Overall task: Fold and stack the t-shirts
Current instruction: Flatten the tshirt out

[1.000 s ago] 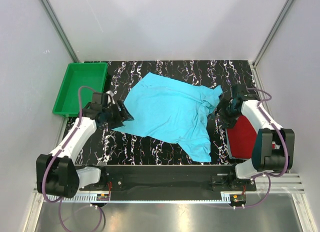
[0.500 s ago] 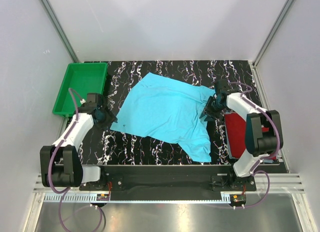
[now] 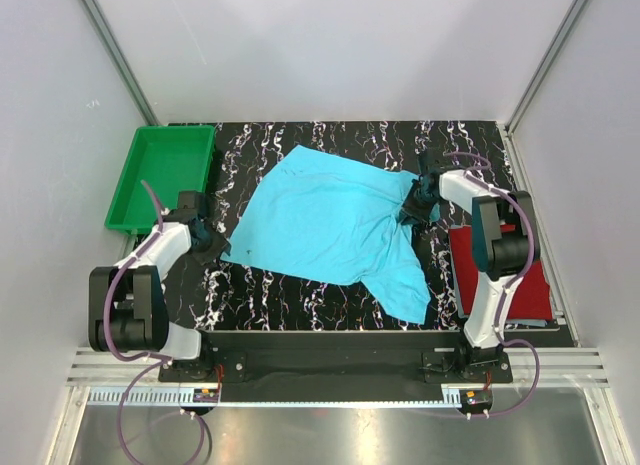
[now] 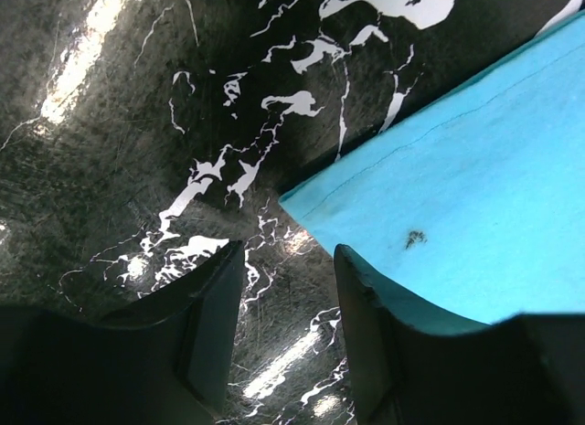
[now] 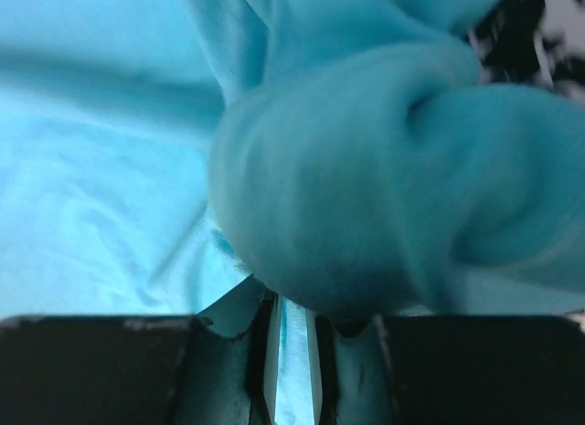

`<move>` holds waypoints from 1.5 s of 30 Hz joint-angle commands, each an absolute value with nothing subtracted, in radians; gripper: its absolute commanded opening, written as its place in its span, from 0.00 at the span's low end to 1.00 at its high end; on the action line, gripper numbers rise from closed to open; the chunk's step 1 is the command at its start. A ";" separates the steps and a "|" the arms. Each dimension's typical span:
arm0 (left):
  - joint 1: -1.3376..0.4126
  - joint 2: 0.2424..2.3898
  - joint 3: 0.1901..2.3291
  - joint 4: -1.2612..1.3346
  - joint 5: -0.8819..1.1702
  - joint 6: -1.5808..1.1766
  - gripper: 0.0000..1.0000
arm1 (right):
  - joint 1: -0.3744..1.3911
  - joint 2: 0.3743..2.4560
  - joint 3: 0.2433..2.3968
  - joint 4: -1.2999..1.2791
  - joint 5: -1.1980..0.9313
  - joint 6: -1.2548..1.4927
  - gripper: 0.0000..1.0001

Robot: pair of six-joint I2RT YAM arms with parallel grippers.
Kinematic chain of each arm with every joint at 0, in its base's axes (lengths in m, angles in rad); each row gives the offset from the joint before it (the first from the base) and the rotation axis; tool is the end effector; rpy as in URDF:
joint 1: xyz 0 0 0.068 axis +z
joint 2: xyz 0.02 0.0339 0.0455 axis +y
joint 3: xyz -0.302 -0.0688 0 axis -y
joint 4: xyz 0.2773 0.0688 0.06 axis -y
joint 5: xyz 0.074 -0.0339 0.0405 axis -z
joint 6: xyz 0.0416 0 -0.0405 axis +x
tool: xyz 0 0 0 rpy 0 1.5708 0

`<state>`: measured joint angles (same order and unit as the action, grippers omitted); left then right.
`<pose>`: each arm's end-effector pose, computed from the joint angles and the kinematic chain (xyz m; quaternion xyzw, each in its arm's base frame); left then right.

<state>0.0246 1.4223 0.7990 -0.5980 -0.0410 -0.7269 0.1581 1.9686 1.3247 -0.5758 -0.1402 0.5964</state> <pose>0.2749 0.0085 0.1905 -0.3646 0.9146 -0.0408 0.1702 0.4281 0.0741 0.1653 0.2016 0.9614 0.1283 0.1366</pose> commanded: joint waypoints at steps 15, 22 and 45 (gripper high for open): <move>0.031 1.416 0.790 -0.522 -0.006 -0.715 0.52 | 0.132 1.956 1.643 -0.827 -0.029 0.525 0.74; 0.031 1.483 0.781 -0.502 0.041 -0.749 0.52 | 0.121 1.609 1.353 -0.839 -0.078 0.535 0.78; 0.015 1.427 0.675 -0.535 -0.049 -0.804 0.50 | 0.118 1.289 1.011 -0.830 -0.121 0.667 0.76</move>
<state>0.0227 1.4326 0.7116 -0.4377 0.0311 -0.8036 0.1184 1.2888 0.9951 -0.8501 -0.1005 0.6491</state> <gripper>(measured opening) 0.497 0.765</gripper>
